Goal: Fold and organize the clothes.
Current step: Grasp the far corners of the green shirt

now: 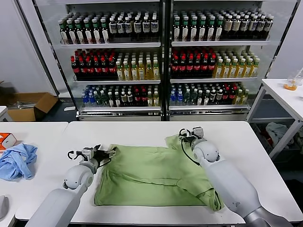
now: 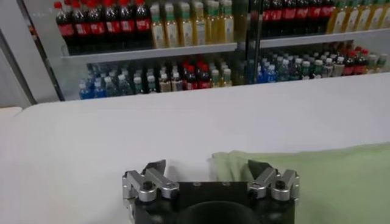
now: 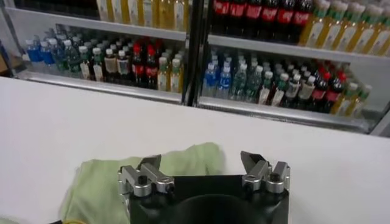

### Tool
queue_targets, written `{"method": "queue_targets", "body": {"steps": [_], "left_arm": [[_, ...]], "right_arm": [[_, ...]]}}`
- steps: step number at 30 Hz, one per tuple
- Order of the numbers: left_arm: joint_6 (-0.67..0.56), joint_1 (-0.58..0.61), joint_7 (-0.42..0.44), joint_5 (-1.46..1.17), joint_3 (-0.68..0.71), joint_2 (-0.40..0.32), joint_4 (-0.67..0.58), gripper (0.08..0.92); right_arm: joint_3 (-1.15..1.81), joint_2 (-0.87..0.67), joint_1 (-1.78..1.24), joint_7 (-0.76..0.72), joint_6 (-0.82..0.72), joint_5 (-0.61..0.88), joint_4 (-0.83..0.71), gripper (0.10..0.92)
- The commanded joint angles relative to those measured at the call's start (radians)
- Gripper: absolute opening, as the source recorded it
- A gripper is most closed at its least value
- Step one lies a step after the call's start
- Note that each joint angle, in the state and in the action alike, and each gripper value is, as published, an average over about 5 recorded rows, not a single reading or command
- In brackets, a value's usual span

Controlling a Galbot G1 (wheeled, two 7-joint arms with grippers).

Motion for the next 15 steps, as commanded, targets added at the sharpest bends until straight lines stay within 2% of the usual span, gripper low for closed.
{"method": "queue_targets", "body": {"steps": [1,4,7,15], "left_arm": [[-0.004,-0.034,0.019,-0.012,0.025,-0.016,0.050,0.823],[-0.015,-0.024,0.027,-0.007,0.028,-0.017,0.045,0.822],[-0.021,-0.012,0.034,-0.003,0.029,-0.018,0.034,0.782],[-0.024,0.027,0.048,0.002,0.027,-0.014,0.005,0.550]], "right_arm": [[-0.010,0.042,0.034,0.000,-0.003,0.038,-0.102,0.823],[-0.005,0.041,0.023,0.001,-0.003,0.063,-0.097,0.815],[0.000,0.039,0.013,0.003,-0.003,0.095,-0.100,0.758],[0.005,0.018,-0.019,-0.014,-0.003,0.138,-0.058,0.526]]}}
